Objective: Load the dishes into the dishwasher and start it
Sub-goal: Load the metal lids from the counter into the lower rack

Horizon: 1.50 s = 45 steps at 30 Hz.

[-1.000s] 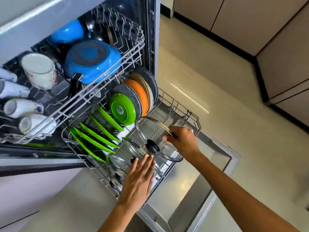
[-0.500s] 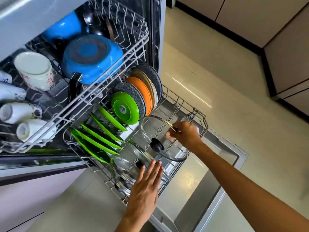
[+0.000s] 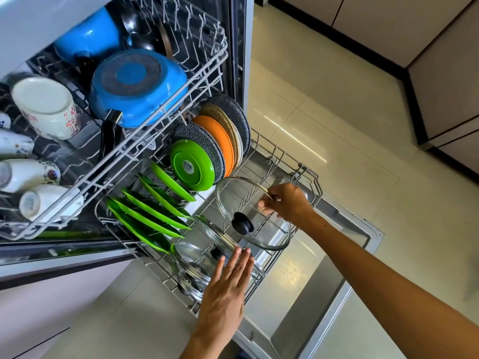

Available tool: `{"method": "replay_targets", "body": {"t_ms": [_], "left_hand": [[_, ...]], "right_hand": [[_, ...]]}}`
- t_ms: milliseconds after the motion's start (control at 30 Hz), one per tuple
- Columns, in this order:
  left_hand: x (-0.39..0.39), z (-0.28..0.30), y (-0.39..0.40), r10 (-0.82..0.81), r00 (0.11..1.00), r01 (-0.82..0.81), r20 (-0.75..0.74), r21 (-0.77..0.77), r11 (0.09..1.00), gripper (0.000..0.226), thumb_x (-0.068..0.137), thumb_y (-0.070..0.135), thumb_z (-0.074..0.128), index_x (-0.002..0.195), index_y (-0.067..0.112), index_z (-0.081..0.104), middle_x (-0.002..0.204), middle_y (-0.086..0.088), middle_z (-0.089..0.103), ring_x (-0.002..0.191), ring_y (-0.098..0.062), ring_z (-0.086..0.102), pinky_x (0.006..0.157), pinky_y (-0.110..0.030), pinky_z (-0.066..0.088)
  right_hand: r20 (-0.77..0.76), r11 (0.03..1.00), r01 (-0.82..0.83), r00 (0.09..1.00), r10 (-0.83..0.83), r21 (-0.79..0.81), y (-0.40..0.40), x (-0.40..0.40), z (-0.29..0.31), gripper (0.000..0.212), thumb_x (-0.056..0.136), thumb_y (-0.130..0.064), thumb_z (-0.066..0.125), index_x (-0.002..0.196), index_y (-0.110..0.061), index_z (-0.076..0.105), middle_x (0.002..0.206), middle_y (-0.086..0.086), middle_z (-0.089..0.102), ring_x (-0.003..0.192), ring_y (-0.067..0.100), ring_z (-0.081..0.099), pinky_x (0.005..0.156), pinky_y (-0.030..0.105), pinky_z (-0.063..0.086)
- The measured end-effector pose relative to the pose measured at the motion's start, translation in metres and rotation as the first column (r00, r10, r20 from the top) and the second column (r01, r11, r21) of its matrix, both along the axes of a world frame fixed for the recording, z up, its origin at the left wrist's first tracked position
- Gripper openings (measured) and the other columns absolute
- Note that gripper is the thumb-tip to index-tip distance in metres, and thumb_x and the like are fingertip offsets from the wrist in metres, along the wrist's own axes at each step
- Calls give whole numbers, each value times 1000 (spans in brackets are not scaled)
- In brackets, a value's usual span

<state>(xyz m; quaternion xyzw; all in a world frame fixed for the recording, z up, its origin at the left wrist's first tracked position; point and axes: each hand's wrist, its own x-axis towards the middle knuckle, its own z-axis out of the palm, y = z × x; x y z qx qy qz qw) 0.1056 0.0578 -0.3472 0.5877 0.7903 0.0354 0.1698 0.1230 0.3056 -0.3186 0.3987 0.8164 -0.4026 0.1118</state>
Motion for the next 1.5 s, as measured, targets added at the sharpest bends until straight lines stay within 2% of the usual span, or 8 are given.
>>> {"method": "replay_targets", "body": {"t_ms": [200,500,600,800,933,1267,1400,1500], "left_hand": [[1,-1,1,11,1000,-11,8,9,1000,98,56,18,84,141,11,37,149,-7,38,140,-23,26,111,-43,17],[1,0,1,19,1000,-18,22,-15,1000,103,52,19,86,141,11,35,149,-7,38,139,-23,25,112,-42,14],[2,0,1,23,1000,-22,18,-10,1000,99,51,19,87,140,11,44,148,-7,39,139,-24,25,111,-43,15],[2,-1,1,26,1000,-26,15,-17,1000,92,54,17,85,138,11,48,149,-7,37,141,-24,22,112,-43,13],[2,-2,1,18,1000,-18,13,-12,1000,96,54,15,85,141,11,43,150,-7,35,141,-23,22,112,-44,14],[2,0,1,5,1000,-5,-4,2,1000,100,58,13,83,143,10,30,150,-9,35,140,-26,29,110,-43,20],[4,14,-2,21,1000,-21,-13,35,999,80,65,15,82,136,7,48,147,-12,40,136,-26,36,110,-40,20],[13,37,-19,92,995,-89,-30,85,992,62,70,15,79,127,8,58,143,-12,44,134,-26,39,111,-38,18]], "right_hand": [[-21,991,-87,996,90,98,1,-2,0,21,86,-26,66,100,-10,66,92,3,62,86,16,60,77,29,52],[-90,999,-44,995,44,1,0,12,-4,24,82,-20,69,99,-4,67,93,11,67,84,23,64,76,40,55],[-76,1000,-2,997,0,-21,-4,13,-13,22,82,-20,69,98,-5,67,94,11,67,85,23,64,78,40,55],[-52,998,-52,997,53,27,-26,8,-38,16,84,-22,68,95,-11,67,92,3,67,84,13,62,78,24,50],[13,998,-16,1000,15,67,-39,18,-59,14,90,-23,61,98,-12,63,91,4,67,80,11,62,79,24,51],[162,990,-61,986,40,128,-44,33,-47,53,89,-20,61,137,-11,40,128,13,56,109,27,59,89,34,48],[52,988,50,997,-58,143,-61,60,-20,42,92,-17,58,132,-10,48,127,12,59,108,25,61,91,35,49],[-108,983,19,994,0,182,-86,81,7,30,90,-9,59,120,-10,60,119,8,65,101,19,65,89,32,52]]}}
